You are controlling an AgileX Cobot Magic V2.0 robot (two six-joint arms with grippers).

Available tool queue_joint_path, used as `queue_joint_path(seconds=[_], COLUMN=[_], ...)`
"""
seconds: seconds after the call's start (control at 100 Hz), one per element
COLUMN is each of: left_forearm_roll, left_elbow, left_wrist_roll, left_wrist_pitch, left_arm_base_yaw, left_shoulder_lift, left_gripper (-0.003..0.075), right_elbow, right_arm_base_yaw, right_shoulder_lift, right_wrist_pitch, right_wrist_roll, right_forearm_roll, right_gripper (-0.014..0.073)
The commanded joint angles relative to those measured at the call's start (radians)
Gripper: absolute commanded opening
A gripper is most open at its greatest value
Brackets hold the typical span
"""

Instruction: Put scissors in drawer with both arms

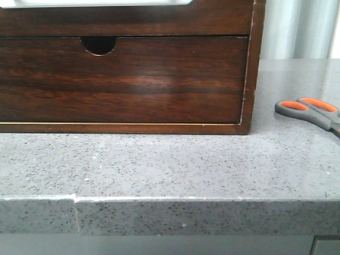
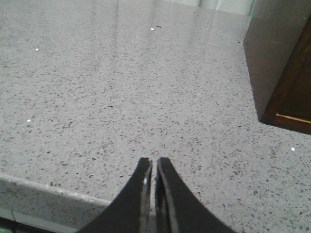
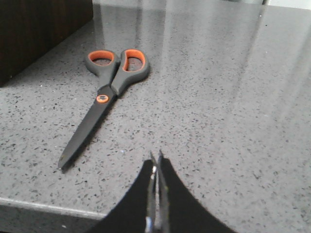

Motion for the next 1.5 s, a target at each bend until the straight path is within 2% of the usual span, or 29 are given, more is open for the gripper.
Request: queue_joint_path(seconds=[0.0, 0.61, 0.78, 0.83, 0.88, 0.93, 0.96, 1.08, 1.23, 1.29, 1.49], left_forearm_roll=[-0.012, -0.012, -0.009, -0.077, -0.267, -0.536, -0.639, -0.879, -1.014, -1.018, -0.991], left_elbow=[0.021, 0.021, 0.021, 0.021, 0.021, 0.021, 0.021, 0.020, 0.020, 0.002, -0.182], left_wrist_roll=[-0.009, -0.009, -0.009, -0.012, -0.034, -0.041, -0.041, -0.041, -0.041, -0.033, 0.187], left_wrist_pitch=[-0.034, -0.034, -0.080, -0.121, -0.163, -0.182, -0.182, -0.182, -0.180, -0.147, 0.068], left_arm_base_yaw=[0.002, 0.002, 0.002, 0.002, 0.002, 0.002, 0.002, 0.002, -0.002, -0.002, -0.002], left_shoulder_lift=[-0.036, -0.034, -0.034, -0.034, -0.034, -0.034, -0.034, -0.034, -0.034, -0.034, 0.056], left_gripper=[-0.0020, -0.0020, -0.0020, -0.0020, -0.0020, -0.0020, -0.0020, -0.0020, -0.0020, -0.0020, -0.0020], right_elbow=[0.031, 0.031, 0.031, 0.031, 0.031, 0.031, 0.031, 0.031, 0.029, 0.018, -0.113], right_arm_base_yaw=[-0.006, -0.006, -0.006, -0.006, -0.006, -0.006, -0.006, -0.006, -0.006, -0.006, -0.006], right_shoulder_lift=[-0.025, -0.025, -0.025, -0.025, -0.025, -0.025, -0.025, -0.025, -0.025, -0.025, 0.008], right_wrist_pitch=[-0.027, -0.027, -0.041, -0.082, -0.148, -0.235, -0.283, -0.436, -0.436, -0.428, -0.287], right_wrist_roll=[-0.004, -0.004, -0.004, -0.004, -0.004, 0.000, 0.000, 0.000, 0.000, 0.000, 0.000], right_forearm_roll=[-0.019, -0.019, -0.019, -0.019, -0.007, 0.076, 0.169, 0.470, 0.716, 0.799, 0.807], right_gripper=[-0.0046, -0.0046, -0.0046, -0.0046, -0.0046, -0.0046, -0.0046, -0.0046, -0.0046, -0.0046, -0.0043])
